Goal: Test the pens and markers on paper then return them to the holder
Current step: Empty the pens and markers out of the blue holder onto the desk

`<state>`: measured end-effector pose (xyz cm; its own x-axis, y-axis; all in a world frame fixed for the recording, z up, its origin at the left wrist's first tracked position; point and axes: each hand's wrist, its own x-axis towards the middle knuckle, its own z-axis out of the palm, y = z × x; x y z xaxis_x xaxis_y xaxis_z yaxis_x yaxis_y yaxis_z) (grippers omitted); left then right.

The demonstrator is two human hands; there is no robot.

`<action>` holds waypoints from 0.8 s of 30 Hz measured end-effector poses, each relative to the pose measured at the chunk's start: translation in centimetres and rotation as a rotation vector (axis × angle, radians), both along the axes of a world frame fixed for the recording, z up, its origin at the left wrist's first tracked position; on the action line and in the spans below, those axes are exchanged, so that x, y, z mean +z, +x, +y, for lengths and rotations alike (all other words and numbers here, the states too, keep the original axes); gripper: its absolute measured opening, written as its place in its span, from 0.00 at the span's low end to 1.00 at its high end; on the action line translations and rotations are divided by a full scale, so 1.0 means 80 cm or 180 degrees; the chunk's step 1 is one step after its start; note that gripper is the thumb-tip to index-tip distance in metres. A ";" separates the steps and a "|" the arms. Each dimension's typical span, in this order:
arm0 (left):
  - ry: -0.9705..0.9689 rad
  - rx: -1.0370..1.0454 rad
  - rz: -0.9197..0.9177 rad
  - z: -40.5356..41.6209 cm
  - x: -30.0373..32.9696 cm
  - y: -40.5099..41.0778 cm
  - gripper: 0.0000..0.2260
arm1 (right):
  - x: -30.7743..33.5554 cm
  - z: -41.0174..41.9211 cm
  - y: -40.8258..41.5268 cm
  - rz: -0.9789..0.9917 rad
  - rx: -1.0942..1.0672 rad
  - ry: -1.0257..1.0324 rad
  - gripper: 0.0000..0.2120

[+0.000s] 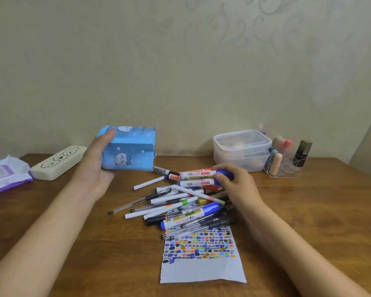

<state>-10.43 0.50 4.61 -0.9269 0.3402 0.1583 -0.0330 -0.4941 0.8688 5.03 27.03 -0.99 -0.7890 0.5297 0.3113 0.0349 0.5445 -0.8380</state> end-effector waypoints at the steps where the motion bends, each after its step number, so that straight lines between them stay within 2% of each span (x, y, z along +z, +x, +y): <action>1: 0.0076 0.0049 -0.0061 -0.002 0.001 -0.002 0.06 | -0.003 0.002 -0.001 -0.0018 -0.0039 0.0073 0.08; 4: 0.0210 0.0132 -0.0216 -0.008 0.004 -0.005 0.09 | -0.010 0.000 0.000 -0.0191 -0.0045 0.0417 0.09; 8: 0.0395 0.0284 -0.0512 -0.012 0.004 -0.005 0.15 | -0.019 -0.006 -0.001 -0.0307 -0.0042 0.1197 0.10; 11: 0.0418 0.0287 -0.0561 -0.010 0.004 0.000 0.18 | -0.022 -0.010 -0.001 -0.0306 -0.0079 0.1433 0.10; 18: 0.0275 0.0087 -0.0481 0.007 0.007 0.023 0.16 | 0.000 -0.029 -0.001 -0.0165 0.0069 0.1234 0.15; 21: -0.0005 -0.0157 -0.0333 0.026 0.005 0.041 0.16 | 0.023 -0.059 0.004 -0.0236 0.0520 0.0983 0.24; 24: -0.0158 -0.0475 -0.0161 0.046 0.003 0.064 0.19 | 0.032 -0.080 0.007 -0.0156 0.1045 0.0583 0.20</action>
<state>-5.35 4.21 4.87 -0.8719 0.4809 0.0924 -0.1470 -0.4370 0.8874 5.55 20.61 1.59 -0.9238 0.1852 0.3352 -0.1288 0.6741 -0.7274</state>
